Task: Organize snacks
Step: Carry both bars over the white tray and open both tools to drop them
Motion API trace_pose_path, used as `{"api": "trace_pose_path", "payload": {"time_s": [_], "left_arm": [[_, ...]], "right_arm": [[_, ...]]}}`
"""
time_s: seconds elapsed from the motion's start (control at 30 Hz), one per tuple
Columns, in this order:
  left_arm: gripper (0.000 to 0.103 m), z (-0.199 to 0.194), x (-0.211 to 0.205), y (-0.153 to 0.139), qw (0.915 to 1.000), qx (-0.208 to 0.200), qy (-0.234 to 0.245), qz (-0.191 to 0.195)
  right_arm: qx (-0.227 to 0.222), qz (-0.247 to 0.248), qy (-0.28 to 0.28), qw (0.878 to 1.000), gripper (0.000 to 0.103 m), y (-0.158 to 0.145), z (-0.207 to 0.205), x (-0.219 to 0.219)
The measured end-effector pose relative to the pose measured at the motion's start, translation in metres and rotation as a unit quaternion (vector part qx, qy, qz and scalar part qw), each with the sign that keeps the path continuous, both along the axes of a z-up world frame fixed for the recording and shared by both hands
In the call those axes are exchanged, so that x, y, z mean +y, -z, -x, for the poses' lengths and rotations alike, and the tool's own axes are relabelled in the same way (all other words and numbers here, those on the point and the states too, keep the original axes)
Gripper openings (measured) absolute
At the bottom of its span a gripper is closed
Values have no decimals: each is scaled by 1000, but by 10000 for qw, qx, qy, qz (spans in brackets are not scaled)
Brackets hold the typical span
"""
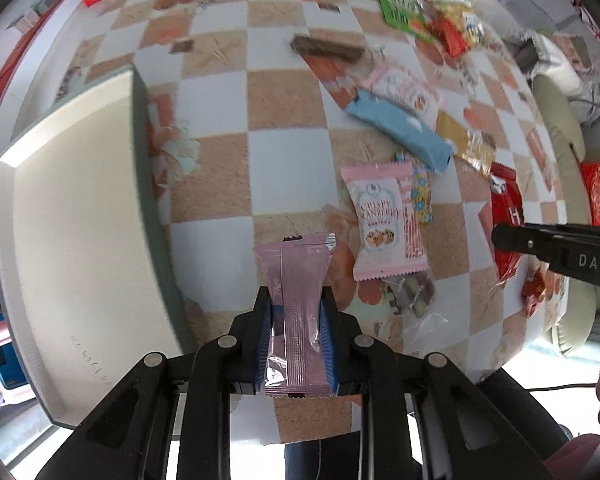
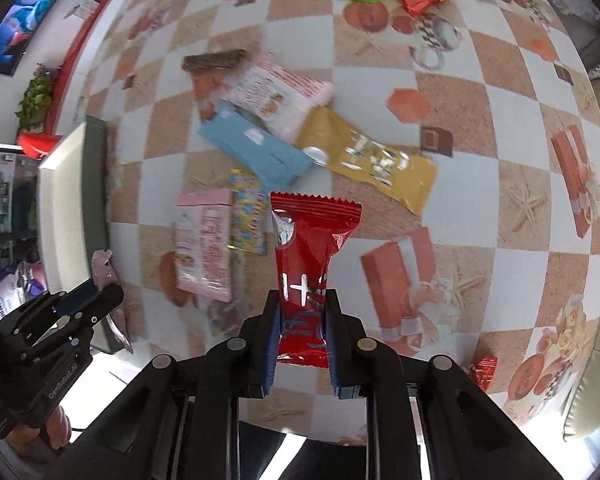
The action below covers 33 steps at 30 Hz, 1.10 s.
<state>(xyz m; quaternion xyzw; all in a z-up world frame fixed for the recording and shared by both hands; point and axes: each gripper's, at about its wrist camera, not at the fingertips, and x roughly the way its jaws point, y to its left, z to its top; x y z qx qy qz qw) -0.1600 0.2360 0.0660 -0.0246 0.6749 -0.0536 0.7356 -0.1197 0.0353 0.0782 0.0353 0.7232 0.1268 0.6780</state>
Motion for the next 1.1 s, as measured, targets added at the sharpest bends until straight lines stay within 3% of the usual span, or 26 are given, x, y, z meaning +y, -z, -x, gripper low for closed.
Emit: {"api": "trace_pose_path", "payload": {"time_s": [0.07, 0.4, 0.7, 1.1], "left_arm": [[25, 1, 5, -6, 9999, -115, -81, -6], [25, 17, 52, -30, 9954, -499, -813, -24], [25, 37, 110, -30, 9864, -449, -1548, -318], [25, 67, 166, -12, 9698, -168, -2347, -646]], "right_arm": [[-42, -64, -57, 10000, 21, -14, -1, 9], [-139, -469, -773, 9958, 21, -26, -5, 72], [-21, -816, -1500, 9853, 21, -30, -5, 150], [240, -1106, -2546, 9604, 21, -18, 16, 247]]}}
